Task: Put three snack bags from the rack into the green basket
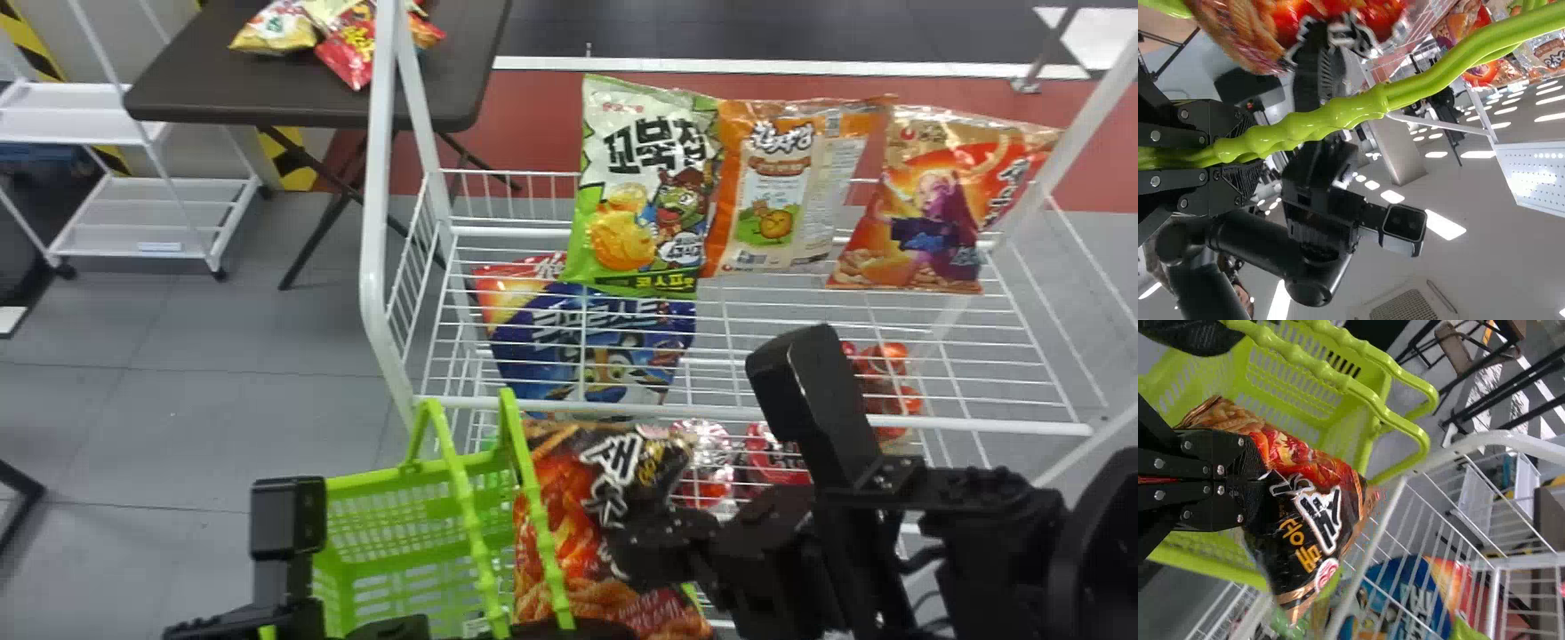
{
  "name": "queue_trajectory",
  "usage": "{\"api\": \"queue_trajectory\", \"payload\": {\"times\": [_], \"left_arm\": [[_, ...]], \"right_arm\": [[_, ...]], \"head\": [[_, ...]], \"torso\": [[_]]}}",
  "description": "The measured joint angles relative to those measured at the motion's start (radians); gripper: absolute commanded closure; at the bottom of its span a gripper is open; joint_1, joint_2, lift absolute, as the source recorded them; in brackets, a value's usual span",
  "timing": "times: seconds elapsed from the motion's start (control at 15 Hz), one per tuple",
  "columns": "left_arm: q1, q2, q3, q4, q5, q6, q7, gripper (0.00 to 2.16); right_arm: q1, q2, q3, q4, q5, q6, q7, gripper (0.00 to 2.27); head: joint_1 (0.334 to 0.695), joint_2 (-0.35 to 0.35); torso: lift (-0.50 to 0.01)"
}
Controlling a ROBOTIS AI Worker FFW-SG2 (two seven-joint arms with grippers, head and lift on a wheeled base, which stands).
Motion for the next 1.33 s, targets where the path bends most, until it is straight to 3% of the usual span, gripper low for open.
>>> {"api": "queue_trajectory", "payload": {"times": [0.07, 0.13, 0.2, 0.53, 0.87, 1.07, 1.33], "left_arm": [[0.000, 0.000, -0.001, -0.001, 0.004, 0.001, 0.000, 2.15], [-0.001, 0.000, -0.001, -0.001, 0.006, 0.001, 0.000, 2.15], [-0.001, 0.000, -0.001, -0.001, 0.007, 0.001, 0.000, 2.15], [-0.002, 0.000, 0.005, 0.001, 0.011, 0.000, 0.000, 2.15], [-0.002, 0.000, 0.012, 0.001, 0.015, -0.001, 0.000, 2.15], [-0.002, 0.000, 0.013, 0.001, 0.015, 0.001, 0.000, 2.15], [0.001, 0.000, 0.014, -0.002, 0.016, 0.001, -0.004, 2.15]], "right_arm": [[0.004, 0.001, 0.022, 0.020, 0.002, -0.005, 0.002, 1.84], [0.008, 0.001, 0.037, 0.034, 0.006, -0.014, 0.006, 1.01], [0.014, 0.000, 0.051, 0.047, 0.017, -0.037, 0.015, 0.04], [0.029, -0.007, 0.008, 0.060, 0.031, -0.075, 0.019, 0.06], [0.043, 0.011, -0.163, 0.139, -0.182, -0.092, 0.058, 0.05], [0.033, 0.031, -0.208, 0.162, -0.194, -0.139, 0.063, 0.04], [-0.029, 0.040, -0.275, 0.229, -0.139, -0.285, 0.061, 0.03]], "head": [[0.695, 0.104], [0.695, 0.114], [0.695, 0.126], [0.695, 0.099], [0.695, 0.061], [0.695, 0.047], [0.695, -0.039]], "torso": [[0.000], [0.000], [0.000], [0.000], [0.000], [0.000], [0.000]]}}
